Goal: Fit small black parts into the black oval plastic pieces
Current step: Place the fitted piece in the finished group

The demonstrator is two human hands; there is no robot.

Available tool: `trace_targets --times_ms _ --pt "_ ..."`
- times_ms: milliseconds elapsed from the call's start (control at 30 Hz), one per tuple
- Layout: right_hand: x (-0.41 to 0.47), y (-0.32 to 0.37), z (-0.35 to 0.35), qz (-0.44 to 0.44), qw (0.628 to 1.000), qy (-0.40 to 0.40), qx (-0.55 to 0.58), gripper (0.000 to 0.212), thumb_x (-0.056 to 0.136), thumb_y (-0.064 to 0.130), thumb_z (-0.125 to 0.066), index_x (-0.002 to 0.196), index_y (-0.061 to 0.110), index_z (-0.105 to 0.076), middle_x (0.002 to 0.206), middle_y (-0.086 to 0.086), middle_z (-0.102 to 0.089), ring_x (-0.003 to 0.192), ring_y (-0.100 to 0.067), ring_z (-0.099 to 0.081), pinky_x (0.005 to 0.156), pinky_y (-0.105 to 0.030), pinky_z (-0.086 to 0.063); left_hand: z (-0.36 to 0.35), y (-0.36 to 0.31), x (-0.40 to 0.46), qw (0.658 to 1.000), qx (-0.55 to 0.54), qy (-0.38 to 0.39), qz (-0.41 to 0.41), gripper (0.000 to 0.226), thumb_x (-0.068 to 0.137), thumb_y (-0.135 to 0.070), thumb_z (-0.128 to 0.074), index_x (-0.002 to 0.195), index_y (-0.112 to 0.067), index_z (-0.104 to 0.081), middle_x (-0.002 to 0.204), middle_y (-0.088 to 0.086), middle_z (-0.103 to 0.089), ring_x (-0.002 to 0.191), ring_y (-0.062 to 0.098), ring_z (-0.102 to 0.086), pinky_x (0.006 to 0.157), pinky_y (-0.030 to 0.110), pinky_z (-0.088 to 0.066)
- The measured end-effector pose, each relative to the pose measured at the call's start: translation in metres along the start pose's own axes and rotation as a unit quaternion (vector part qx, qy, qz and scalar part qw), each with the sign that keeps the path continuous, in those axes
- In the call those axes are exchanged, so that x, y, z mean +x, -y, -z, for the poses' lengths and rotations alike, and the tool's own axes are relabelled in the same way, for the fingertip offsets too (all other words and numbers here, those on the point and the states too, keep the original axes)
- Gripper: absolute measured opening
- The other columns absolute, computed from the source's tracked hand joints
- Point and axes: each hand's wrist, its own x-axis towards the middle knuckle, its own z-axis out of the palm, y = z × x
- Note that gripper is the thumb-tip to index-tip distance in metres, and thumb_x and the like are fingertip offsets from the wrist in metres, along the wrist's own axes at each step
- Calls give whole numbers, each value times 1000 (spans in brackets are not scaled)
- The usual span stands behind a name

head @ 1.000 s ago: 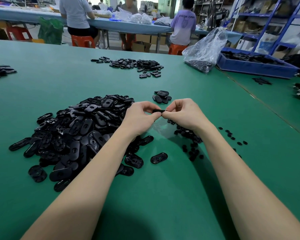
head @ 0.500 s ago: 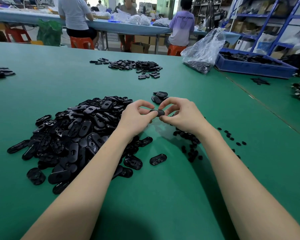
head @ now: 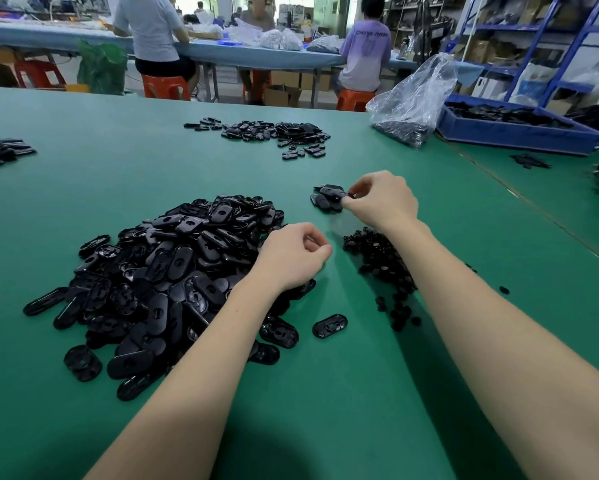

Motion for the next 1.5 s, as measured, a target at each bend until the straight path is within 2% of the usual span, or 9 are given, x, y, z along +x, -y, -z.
trace_targets --times_ms 367,567,700,800,867,1100,1200,1367,1500 --pt "50 13 -26 -41 999 32 -16 29 84 40 -72 111 28 -73 115 -2 -72 109 -26 -65 79 -28 -42 -1 3 3 1000 -22 7 2 9 90 -35 -66 92 -27 -71 82 -12 -71 79 6 -63 89 29 -54" --pt "26 13 -13 -18 998 -6 58 19 86 37 -64 100 29 -74 102 5 -75 100 -21 -66 76 -28 -46 0 5 7 999 -53 12 2 14 96 -26 -56 93 -28 -70 85 -10 -74 86 8 -67 88 28 -52" --pt "-12 13 12 65 985 150 45 11 85 36 -67 86 30 -76 90 8 -75 85 -14 -66 76 -28 -53 1 7 10 988 -151 -4 21 23 100 -14 -44 95 -22 -65 89 -5 -73 71 12 -67 78 35 -58" --pt "-40 16 26 122 934 337 -5 6 87 30 -72 87 32 -77 84 13 -77 63 -5 -65 69 -23 -50 5 8 12 979 -202 -16 35 24 102 -11 -40 96 -17 -63 93 3 -71 68 14 -66 63 29 -56" --pt "-51 17 28 148 908 391 -40 9 88 25 -73 93 32 -77 79 18 -75 57 -1 -64 66 -20 -46 7 7 13 974 -223 -21 40 21 103 -11 -43 95 -15 -62 90 5 -69 66 16 -65 60 28 -57" --pt "-68 15 25 163 905 392 -5 23 79 35 -84 98 44 -75 90 17 -75 64 2 -62 68 -19 -47 11 7 13 976 -214 -22 21 12 100 -17 -54 97 -16 -65 88 2 -73 65 14 -67 58 26 -54" --pt "-71 17 20 167 905 392 8 21 78 38 -85 97 43 -76 90 14 -75 78 -3 -65 79 -23 -52 12 8 13 981 -193 -27 4 10 99 -21 -57 97 -19 -67 84 -4 -75 65 9 -67 62 27 -54" --pt "-65 12 23 169 911 375 13 16 78 30 -86 86 33 -72 81 15 -74 60 0 -58 64 -20 -46 13 6 12 984 -176 -30 -10 8 98 -25 -59 98 -23 -67 85 -6 -76 72 12 -71 70 32 -59" --pt "-54 -6 36 159 940 301 31 12 82 22 -79 80 30 -70 68 19 -69 59 -1 -57 68 -22 -47 12 0 9 986 -166 -7 -7 9 98 -28 -60 99 -23 -67 88 -6 -76 76 17 -72 67 28 -56"
